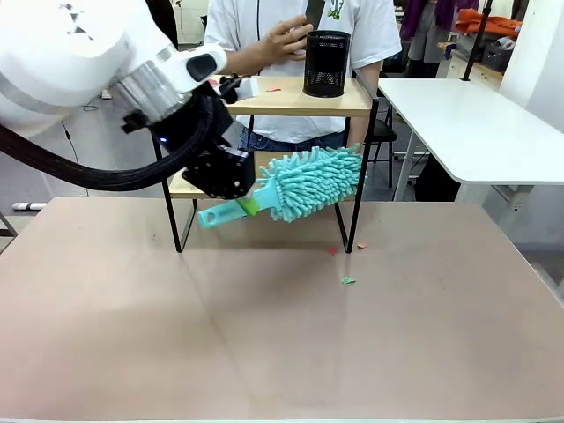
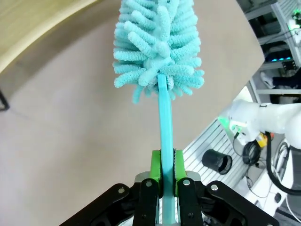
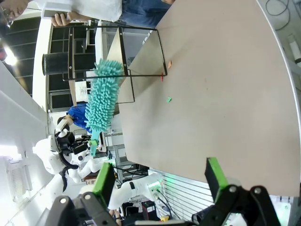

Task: Clean the shelf.
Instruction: Clean the specific tier of the Shelf with the Duster once objects are removed.

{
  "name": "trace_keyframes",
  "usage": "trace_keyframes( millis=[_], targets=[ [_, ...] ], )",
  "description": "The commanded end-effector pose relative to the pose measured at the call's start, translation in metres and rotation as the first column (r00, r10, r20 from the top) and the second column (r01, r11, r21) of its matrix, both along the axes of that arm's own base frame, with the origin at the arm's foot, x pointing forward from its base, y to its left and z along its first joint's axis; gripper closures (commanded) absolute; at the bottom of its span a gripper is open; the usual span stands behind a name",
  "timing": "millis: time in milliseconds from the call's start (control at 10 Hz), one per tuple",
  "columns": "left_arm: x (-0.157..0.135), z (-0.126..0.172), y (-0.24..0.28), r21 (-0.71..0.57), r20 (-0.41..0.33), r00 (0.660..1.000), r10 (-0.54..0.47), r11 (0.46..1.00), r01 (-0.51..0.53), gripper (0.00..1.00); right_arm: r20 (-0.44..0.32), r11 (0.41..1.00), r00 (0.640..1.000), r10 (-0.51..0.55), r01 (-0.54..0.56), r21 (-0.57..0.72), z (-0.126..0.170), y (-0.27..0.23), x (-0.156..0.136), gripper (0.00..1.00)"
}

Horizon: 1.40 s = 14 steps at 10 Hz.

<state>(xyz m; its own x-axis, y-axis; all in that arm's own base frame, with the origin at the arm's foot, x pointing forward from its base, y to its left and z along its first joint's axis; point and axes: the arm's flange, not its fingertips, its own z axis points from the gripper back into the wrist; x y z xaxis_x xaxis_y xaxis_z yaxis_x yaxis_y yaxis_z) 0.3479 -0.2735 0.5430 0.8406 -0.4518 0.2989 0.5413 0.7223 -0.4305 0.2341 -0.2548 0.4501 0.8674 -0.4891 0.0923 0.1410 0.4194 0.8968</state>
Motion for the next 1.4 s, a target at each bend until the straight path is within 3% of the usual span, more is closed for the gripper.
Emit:
trace_keyframes(
  millis=[0,200,400,600,700,800,900,1100,1200,1300],
  targets=[
    [-0.033,0.018,0.070,-0.066,-0.018,1.000,0.013,0.998,-0.014,0.88,0.017,1.000,1.000,0.017,-0.016,-0.013,0.000,-0.001,-0.002,0.00],
    [-0.078,0.034,0.149,-0.133,-0.023,0.996,-0.090,0.987,0.086,0.88,0.017,1.000,1.000,0.017,-0.016,-0.013,0.000,-0.001,-0.002,0.00],
    [-0.119,0.039,0.210,-0.122,0.056,0.998,-0.014,0.992,0.021,0.88,0.017,1.000,1.000,0.017,-0.016,-0.013,0.000,-0.001,-0.002,0.00],
    [-0.157,0.044,0.282,-0.174,0.095,0.973,0.212,0.965,-0.194,0.88,0.017,1.000,1.000,0.017,-0.016,-0.013,0.000,-0.001,-0.002,0.00],
    [-0.173,0.046,0.318,-0.183,0.079,0.920,0.384,0.913,-0.365,1.00,0.017,1.000,1.000,0.017,-0.016,-0.013,0.000,-0.001,-0.002,0.00],
    [-0.188,0.047,0.353,-0.279,0.054,0.884,0.464,0.857,-0.433,1.00,0.017,1.000,1.000,0.017,-0.016,-0.013,0.000,-0.001,-0.002,0.00],
    [-0.193,0.041,0.383,-0.322,-0.009,0.808,0.590,0.763,-0.561,1.00,0.017,1.000,1.000,0.017,-0.016,-0.013,0.000,-0.001,-0.002,0.00],
    [-0.183,0.006,0.426,-0.434,-0.149,0.729,0.669,0.618,-0.656,1.00,0.017,1.000,1.000,0.017,-0.016,-0.013,0.000,-0.001,-0.002,0.00],
    [-0.152,-0.009,0.443,-0.452,-0.214,0.748,0.629,0.615,-0.646,1.00,0.017,1.000,1.000,0.017,-0.016,-0.013,0.000,-0.001,-0.002,0.00],
    [-0.143,-0.028,0.443,-0.462,-0.276,0.767,0.579,0.620,-0.634,1.00,0.017,1.000,1.000,0.017,-0.016,-0.013,0.000,-0.001,-0.002,0.00]
  ],
)
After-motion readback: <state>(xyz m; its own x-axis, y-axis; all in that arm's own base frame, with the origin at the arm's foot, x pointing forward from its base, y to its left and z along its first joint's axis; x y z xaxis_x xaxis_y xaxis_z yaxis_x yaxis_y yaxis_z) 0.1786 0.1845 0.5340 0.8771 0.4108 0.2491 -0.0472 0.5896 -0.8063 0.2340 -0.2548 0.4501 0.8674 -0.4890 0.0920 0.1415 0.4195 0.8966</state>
